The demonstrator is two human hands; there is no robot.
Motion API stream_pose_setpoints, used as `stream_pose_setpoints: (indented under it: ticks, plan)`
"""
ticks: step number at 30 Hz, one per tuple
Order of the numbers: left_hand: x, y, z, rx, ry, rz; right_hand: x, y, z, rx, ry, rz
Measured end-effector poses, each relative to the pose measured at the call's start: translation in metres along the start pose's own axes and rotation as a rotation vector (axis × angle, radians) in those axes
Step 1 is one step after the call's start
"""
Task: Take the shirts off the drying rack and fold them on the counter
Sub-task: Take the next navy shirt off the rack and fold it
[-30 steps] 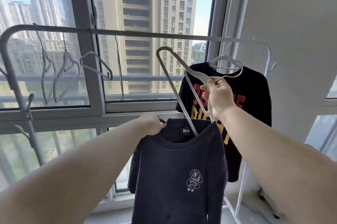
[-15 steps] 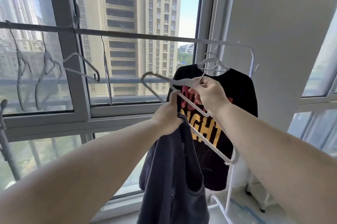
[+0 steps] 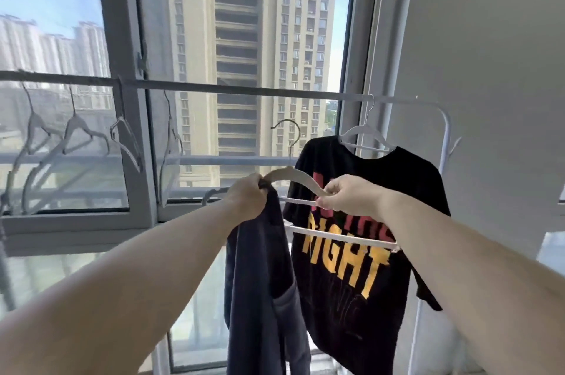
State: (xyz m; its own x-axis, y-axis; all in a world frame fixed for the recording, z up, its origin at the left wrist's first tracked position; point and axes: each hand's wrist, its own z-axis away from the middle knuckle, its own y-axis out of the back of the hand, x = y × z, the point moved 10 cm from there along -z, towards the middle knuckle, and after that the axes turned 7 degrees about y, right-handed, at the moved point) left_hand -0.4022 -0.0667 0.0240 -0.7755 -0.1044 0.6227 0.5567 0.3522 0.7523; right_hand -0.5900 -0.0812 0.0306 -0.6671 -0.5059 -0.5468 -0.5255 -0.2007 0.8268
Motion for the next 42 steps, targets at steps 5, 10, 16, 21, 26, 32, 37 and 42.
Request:
stream_pose_setpoints:
  ticks: [5, 10, 16, 21, 26, 32, 37, 42]
  plan:
    - [-0.023, 0.026, -0.021, 0.12, 0.166, 0.116, 0.005, 0.003, -0.025, -0.085, -0.035, -0.032]
    - [-0.034, 0.048, -0.03, 0.199, 0.198, 0.116, -0.029, 0.009, -0.07, 0.048, -0.045, -0.171]
    - [-0.046, 0.077, -0.04, 0.176, 0.205, 0.154, -0.087, 0.01, -0.116, 0.188, 0.008, -0.2]
    - [-0.054, 0.096, -0.046, 0.16, 0.184, 0.142, -0.116, -0.006, -0.153, 0.181, -0.043, -0.148]
    - [-0.066, 0.102, -0.049, 0.163, 0.192, 0.144, -0.111, -0.044, -0.164, 0.074, -0.104, -0.079]
    - [-0.083, 0.097, -0.043, 0.122, 0.197, 0.136, -0.126, -0.028, -0.144, 0.283, 0.079, 0.293]
    - [-0.076, 0.103, -0.03, 0.172, 0.141, 0.04, -0.143, -0.028, -0.093, 0.401, 0.298, 0.0]
    - [-0.071, 0.109, 0.009, 0.223, 0.111, 0.019, -0.103, -0.124, -0.063, -0.103, 0.027, 0.012]
